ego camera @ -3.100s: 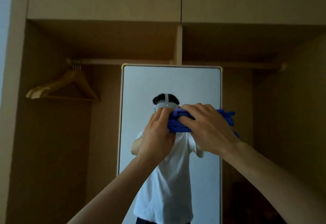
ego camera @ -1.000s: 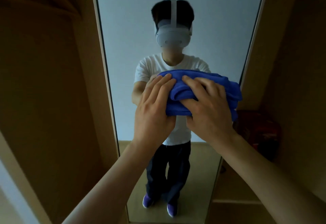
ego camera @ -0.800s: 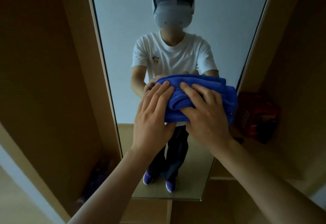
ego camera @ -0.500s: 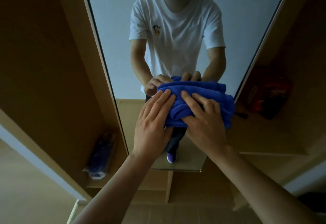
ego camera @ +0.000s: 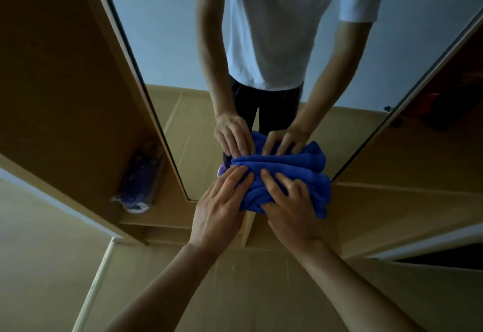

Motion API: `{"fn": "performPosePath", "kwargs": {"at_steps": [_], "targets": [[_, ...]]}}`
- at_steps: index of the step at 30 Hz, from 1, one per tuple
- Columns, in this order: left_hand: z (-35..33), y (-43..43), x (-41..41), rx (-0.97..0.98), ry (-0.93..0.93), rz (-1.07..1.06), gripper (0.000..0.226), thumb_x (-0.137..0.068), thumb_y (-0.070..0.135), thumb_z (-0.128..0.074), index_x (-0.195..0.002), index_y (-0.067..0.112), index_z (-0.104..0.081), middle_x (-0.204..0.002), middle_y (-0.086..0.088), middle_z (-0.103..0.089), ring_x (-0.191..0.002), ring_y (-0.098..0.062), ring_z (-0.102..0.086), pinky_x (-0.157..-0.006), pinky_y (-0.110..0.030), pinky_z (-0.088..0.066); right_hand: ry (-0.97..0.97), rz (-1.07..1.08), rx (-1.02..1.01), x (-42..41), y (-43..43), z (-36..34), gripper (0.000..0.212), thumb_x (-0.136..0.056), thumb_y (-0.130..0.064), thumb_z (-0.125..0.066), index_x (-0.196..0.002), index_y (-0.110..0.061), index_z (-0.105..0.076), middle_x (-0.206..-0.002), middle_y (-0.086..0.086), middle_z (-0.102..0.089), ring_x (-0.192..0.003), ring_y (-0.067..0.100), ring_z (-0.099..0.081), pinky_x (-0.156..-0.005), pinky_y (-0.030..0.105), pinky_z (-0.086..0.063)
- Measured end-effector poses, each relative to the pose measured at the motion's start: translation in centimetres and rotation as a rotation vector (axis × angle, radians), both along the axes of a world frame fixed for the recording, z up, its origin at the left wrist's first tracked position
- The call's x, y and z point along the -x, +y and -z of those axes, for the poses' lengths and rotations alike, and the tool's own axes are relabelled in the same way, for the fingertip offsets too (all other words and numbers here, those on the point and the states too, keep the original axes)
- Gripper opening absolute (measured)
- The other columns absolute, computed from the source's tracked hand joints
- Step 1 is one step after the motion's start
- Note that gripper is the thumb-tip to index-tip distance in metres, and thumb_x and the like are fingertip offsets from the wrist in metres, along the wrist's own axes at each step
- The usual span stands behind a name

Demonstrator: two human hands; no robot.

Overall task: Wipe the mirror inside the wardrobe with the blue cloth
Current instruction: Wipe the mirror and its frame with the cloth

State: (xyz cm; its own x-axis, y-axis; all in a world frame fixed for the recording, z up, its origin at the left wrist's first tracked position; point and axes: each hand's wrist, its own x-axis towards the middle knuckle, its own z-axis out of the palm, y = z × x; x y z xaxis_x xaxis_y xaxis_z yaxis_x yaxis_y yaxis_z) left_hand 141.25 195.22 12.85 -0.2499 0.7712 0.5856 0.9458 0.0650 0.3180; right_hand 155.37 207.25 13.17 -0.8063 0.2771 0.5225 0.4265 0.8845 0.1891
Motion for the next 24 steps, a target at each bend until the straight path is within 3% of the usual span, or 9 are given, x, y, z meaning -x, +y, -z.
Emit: {"fn": "performPosePath", "kwargs": {"at_steps": [6, 11, 16, 19, 24], "targets": [[5.6, -0.6, -1.1, 0.12, -0.09, -0.039, 0.048, -0.089, 0.013, -0.074, -0.135, 0.005, -0.064, -0.143, -0.014, -0.058, -0.133, -0.028, -0.057, -0.09, -0.038, -0.06, -0.073, 0.028, 0.062, -0.3, -0.7, 7.0, 0.032, -0.094, -0.027, -0.047, -0.113, -0.028, -0.073, -0.143, 0.004, -0.056, -0.119, 0.031, -0.047, -0.095, 0.047, -0.037], [8.4, -0.4, -1.6, 0.113, -0.145, -0.051, 0.045, -0.091, 0.012, -0.064, -0.135, 0.005, -0.064, -0.144, -0.012, -0.059, -0.134, -0.027, -0.057, -0.093, -0.038, -0.059, -0.059, 0.036, 0.068, -0.6, -0.5, 10.3, 0.031, -0.096, -0.026, -0.048, -0.119, -0.027, -0.069, -0.144, 0.003, -0.055, -0.12, 0.03, -0.048, -0.095, 0.046, -0.037], [11.6, -0.1, -2.2, 0.176, -0.186, -0.05, 0.047, -0.089, 0.009, -0.069, -0.135, 0.005, -0.064, -0.143, -0.011, -0.059, -0.133, -0.026, -0.058, -0.094, -0.038, -0.059, -0.133, 0.049, 0.108, -1.2, -0.5, 13.1, 0.031, -0.093, -0.024, -0.048, -0.109, -0.027, -0.075, -0.143, 0.002, -0.056, -0.119, 0.03, -0.049, -0.095, 0.046, -0.04], [13.4, 0.0, -2.5, 0.284, -0.242, -0.053, 0.054, -0.086, 0.006, -0.076, -0.138, 0.008, -0.062, -0.145, -0.007, -0.058, -0.133, -0.023, -0.057, -0.093, -0.038, -0.059, -0.181, 0.07, 0.178, -1.3, -1.1, 14.8, 0.032, -0.09, -0.023, -0.049, -0.109, -0.025, -0.075, -0.141, 0.003, -0.058, -0.116, 0.032, -0.058, -0.093, 0.047, -0.049], [14.3, 0.3, -2.8, 0.341, -0.32, -0.062, 0.058, -0.083, 0.004, -0.074, -0.138, 0.015, -0.061, -0.144, 0.002, -0.057, -0.132, -0.016, -0.055, -0.093, -0.029, -0.055, -0.212, 0.116, 0.361, -1.1, -1.6, 15.2, 0.032, -0.083, -0.019, -0.063, -0.113, -0.021, -0.073, -0.14, 0.006, -0.058, -0.118, 0.034, -0.058, -0.095, 0.049, -0.049]]}}
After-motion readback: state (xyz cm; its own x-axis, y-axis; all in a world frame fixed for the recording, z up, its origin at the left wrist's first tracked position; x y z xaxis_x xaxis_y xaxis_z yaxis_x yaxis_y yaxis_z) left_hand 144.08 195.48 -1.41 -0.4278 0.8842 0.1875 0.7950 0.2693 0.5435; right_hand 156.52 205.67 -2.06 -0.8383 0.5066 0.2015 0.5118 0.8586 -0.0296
